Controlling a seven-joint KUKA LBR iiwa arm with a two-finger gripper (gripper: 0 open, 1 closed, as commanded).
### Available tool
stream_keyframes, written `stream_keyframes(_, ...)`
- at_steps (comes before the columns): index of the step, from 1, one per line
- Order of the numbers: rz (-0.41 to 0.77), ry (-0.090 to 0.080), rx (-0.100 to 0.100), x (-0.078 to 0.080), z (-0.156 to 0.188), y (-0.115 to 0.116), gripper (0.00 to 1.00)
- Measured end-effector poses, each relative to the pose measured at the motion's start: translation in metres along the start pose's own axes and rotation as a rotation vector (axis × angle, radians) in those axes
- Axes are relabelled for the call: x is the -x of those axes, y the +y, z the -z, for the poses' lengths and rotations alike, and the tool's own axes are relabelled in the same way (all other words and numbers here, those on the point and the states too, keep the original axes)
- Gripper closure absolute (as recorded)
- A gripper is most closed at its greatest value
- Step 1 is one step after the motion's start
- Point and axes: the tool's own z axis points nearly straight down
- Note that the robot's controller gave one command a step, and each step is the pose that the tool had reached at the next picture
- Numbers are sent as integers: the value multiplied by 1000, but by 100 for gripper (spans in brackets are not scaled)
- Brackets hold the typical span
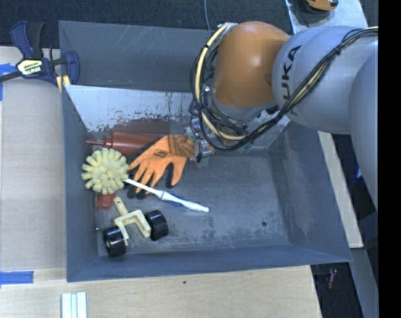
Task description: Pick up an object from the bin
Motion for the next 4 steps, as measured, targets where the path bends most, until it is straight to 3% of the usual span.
stream_keyframes(4,0,-12,-2,4,63,-1,100)
